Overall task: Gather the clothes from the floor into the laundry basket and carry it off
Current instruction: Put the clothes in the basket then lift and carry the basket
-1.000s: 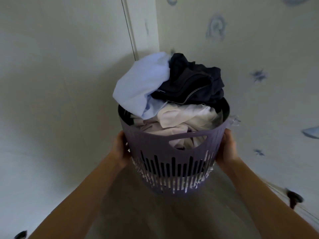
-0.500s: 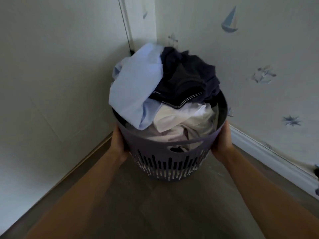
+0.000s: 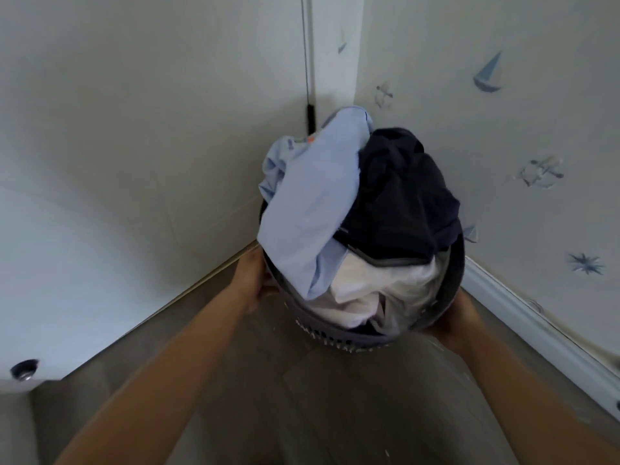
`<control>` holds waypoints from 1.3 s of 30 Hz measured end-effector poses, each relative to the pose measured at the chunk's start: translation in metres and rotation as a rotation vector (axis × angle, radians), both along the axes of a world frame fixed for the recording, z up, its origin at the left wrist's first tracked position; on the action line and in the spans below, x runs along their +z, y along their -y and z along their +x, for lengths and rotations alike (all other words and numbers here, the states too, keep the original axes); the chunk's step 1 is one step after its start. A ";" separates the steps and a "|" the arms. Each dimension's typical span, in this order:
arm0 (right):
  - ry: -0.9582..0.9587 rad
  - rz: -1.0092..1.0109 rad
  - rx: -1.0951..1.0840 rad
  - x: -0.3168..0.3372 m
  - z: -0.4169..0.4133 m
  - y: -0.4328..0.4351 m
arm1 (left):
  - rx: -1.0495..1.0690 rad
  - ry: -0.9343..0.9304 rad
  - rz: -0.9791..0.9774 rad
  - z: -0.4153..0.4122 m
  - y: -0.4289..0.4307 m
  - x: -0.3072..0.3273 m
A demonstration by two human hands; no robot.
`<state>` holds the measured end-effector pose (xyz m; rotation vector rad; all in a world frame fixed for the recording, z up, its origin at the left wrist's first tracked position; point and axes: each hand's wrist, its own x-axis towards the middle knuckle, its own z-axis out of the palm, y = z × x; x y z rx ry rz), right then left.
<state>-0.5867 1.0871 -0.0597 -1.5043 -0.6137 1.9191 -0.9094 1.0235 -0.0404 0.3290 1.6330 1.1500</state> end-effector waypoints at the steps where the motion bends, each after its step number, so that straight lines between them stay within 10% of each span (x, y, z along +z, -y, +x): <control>1: 0.048 -0.002 0.029 0.007 0.004 0.004 | -0.005 0.028 0.019 0.003 0.007 0.005; 13: -0.134 -0.255 0.142 0.065 0.024 0.018 | -0.009 0.185 -0.034 0.044 0.047 0.059; 24: -0.178 -0.001 0.170 0.050 0.001 -0.023 | -0.068 -0.142 0.108 0.039 -0.014 0.057; 39: -0.113 -0.021 0.072 0.063 -0.021 -0.104 | 0.000 -0.070 0.177 0.025 -0.087 0.038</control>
